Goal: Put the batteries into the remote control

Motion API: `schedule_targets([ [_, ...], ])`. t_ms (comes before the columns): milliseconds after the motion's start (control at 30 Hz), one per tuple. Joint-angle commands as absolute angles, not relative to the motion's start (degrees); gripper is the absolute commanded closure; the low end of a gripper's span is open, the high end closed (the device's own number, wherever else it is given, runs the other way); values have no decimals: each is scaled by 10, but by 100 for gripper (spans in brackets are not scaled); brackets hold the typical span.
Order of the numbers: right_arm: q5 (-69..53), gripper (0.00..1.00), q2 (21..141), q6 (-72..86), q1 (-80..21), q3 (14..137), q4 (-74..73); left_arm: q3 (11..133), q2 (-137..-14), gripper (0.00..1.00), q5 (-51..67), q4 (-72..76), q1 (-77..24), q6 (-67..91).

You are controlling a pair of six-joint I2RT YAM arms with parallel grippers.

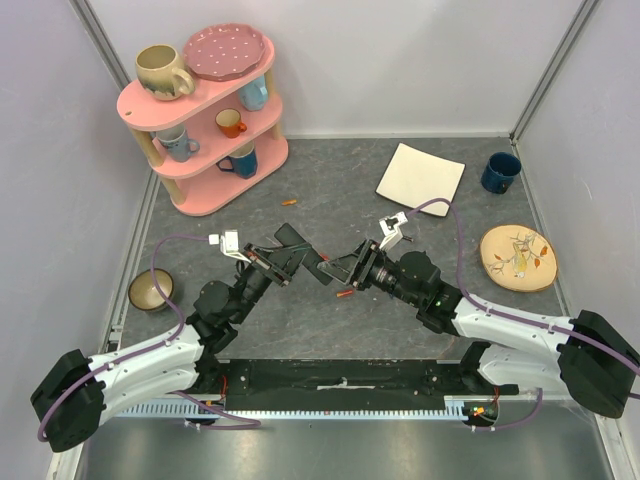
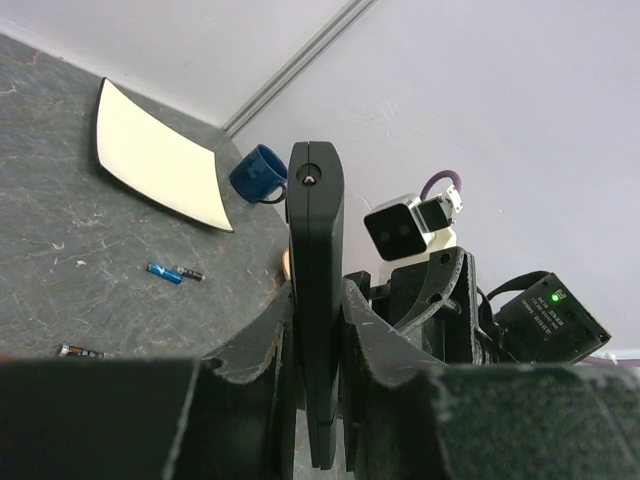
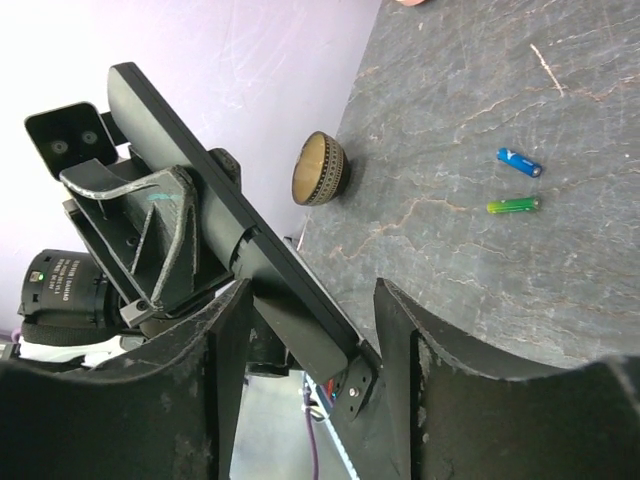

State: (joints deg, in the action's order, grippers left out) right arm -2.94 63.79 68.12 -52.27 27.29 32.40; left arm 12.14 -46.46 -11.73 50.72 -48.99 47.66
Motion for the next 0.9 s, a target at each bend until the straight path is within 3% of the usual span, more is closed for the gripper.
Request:
schedule_targets([
  [0,-12,38,629,681,-520,279,298,123,-462,98,-118,549,-493,472],
  [400,-22,10,584,646,-508,331,203,109,-468,98,-129,538,-493,483],
  [667,45,7,530,396,-507,507,-116,119,-457,98,-129,474,-487,519],
  [867,89,10,600,247,-520,629,-322,136,-515,98,14,467,-417,612],
])
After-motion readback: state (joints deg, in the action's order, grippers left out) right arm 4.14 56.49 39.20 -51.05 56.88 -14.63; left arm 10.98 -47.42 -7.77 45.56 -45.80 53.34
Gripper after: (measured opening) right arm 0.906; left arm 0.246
